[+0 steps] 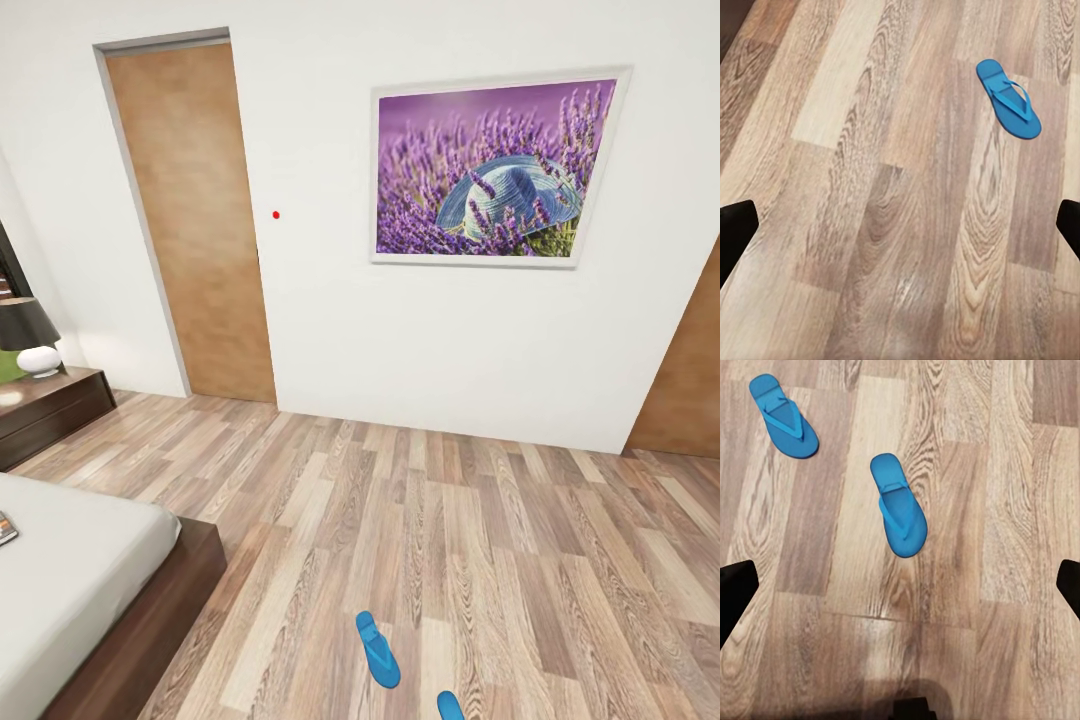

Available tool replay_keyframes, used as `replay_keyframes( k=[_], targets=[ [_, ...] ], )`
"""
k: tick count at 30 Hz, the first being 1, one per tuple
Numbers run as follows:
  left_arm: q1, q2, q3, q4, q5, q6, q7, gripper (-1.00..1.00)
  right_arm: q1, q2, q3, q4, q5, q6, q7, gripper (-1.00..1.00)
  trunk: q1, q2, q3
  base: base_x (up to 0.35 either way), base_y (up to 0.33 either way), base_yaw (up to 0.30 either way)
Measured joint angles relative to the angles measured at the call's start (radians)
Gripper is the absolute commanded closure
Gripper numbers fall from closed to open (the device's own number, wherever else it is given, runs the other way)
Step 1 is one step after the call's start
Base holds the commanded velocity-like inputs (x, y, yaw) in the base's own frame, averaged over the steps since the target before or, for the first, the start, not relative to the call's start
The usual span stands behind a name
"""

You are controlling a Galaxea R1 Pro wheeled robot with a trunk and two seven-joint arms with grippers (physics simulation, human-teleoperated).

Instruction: In the bedroom, move the book from the bed onto either nightstand, and place the two sandals side by side next to the bed.

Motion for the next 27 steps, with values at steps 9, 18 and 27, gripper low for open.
replay_keyframes(
  k=[9,18,27],
  targets=[
    [-0.001,-0.001,0.000,0.000,0.000,0.000,0.000,-1.00,0.000,0.000,0.000,0.000,0.000,0.000,0.000,-1.00,0.000,0.000,0.000,0.000,0.000,0.000],
    [0.000,-0.001,0.000,0.000,0.000,0.000,0.000,-1.00,0.000,0.000,-0.001,-0.002,0.000,0.000,0.000,-1.00,0.000,0.000,0.000,0.000,0.000,0.000],
    [-0.001,-0.003,-0.002,-0.019,-0.001,0.002,0.001,-1.00,0.000,-0.002,-0.003,-0.003,0.000,0.001,0.000,-1.00,0.000,0.000,0.000,0.000,0.000,0.000]
  ],
)
